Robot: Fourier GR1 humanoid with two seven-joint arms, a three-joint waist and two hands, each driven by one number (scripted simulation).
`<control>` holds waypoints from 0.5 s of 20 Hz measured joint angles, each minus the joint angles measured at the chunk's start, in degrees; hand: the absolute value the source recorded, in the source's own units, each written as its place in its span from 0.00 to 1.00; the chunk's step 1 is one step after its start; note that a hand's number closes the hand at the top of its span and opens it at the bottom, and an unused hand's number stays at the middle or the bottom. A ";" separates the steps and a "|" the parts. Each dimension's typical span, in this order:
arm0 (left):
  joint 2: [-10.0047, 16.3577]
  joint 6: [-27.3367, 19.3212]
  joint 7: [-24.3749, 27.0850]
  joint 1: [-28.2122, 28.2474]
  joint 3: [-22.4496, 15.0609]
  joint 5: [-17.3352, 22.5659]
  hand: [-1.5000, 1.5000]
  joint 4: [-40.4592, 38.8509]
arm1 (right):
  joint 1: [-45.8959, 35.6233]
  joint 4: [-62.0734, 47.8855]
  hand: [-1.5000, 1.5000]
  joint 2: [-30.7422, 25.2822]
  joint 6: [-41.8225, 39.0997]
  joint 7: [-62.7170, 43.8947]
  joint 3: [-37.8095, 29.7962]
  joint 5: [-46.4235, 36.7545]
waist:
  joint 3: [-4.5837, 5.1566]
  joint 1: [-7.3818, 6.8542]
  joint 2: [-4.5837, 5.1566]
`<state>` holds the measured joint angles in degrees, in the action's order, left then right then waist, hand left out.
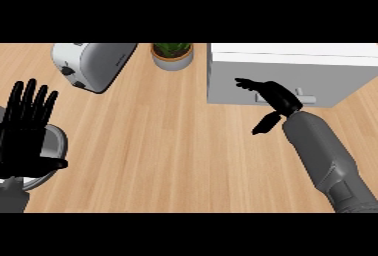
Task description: Pick up the cup, place it into the drawer and close the drawer
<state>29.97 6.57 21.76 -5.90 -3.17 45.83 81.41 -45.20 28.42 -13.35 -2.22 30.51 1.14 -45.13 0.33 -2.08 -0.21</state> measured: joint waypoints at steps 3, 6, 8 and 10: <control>0.25 0.66 -0.78 -0.06 0.34 0.33 0.00 0.59 | -2.96 -4.30 0.00 -1.77 -1.23 3.39 -1.03 0.09 | 0.05 -0.82 0.01; 0.42 1.31 -1.27 -0.31 0.71 0.46 0.00 0.39 | -5.36 -7.80 0.00 -2.59 -2.50 4.94 -1.83 0.19 | 0.01 -1.22 0.11; -0.12 1.35 -0.89 -0.59 0.44 -0.16 0.00 -0.03 | -6.19 -9.45 0.00 -3.12 -3.21 6.57 -2.11 0.16 | 0.04 -1.47 0.20; -0.30 1.32 -1.08 -0.97 0.27 -0.48 0.00 -0.15 | -6.84 -10.81 0.00 -3.35 -3.60 7.30 -2.34 0.08 | 0.11 -1.62 0.17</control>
<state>29.68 7.90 20.69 -6.87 -2.90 45.35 81.26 -52.04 17.61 -16.70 -5.82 37.82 -1.21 -45.05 0.43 -3.70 -0.05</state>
